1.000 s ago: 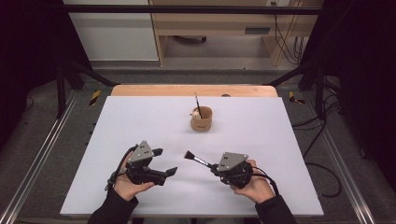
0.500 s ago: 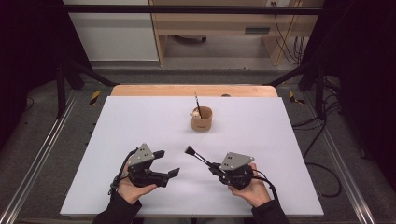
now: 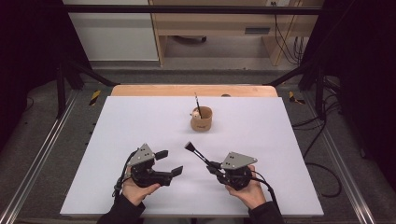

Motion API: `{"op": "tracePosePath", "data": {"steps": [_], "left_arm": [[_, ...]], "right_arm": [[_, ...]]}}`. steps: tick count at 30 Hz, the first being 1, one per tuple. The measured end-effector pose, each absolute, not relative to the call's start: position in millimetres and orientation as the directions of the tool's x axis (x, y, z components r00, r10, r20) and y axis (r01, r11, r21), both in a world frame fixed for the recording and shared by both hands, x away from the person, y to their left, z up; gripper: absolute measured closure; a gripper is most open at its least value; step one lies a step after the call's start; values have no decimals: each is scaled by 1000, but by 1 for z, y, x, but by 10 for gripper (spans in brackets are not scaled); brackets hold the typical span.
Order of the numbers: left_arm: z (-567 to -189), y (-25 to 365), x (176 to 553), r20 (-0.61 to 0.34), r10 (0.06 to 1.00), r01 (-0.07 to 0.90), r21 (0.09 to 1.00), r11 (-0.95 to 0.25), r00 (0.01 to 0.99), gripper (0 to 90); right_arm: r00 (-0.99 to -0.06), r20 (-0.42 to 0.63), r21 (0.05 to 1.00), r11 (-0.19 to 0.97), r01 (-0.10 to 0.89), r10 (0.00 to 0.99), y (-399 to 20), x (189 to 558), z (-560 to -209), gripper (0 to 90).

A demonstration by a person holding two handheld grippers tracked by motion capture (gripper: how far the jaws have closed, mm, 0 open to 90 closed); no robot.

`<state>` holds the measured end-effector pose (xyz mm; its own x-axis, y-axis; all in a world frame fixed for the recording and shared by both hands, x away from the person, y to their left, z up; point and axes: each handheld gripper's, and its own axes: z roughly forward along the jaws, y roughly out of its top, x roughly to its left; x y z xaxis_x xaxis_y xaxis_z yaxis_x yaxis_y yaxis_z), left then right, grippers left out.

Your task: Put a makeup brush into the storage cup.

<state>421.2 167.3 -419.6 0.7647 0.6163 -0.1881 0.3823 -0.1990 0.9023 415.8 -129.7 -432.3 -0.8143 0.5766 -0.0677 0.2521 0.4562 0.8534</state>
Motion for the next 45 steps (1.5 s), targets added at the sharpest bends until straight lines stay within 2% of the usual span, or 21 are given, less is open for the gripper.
{"op": "tracePosePath", "data": {"steps": [10, 22, 32, 45], "left_arm": [[-416, 155, 426, -243, 584, 393, 908, -142, 774, 172], [-412, 140, 432, -260, 556, 390, 912, -127, 789, 212], [-409, 129, 435, -270, 532, 383, 917, -111, 802, 275], [-410, 130, 437, -311, 519, 404, 912, -73, 796, 423]], "right_arm": [[-811, -46, 873, 418, 251, 583, -128, 415, -432, 790], [-808, -46, 886, 397, 239, 588, -125, 414, -430, 790], [-814, -40, 898, 378, 225, 579, -122, 414, -427, 791], [-824, -35, 904, 369, 214, 566, -115, 414, -427, 790]]}}
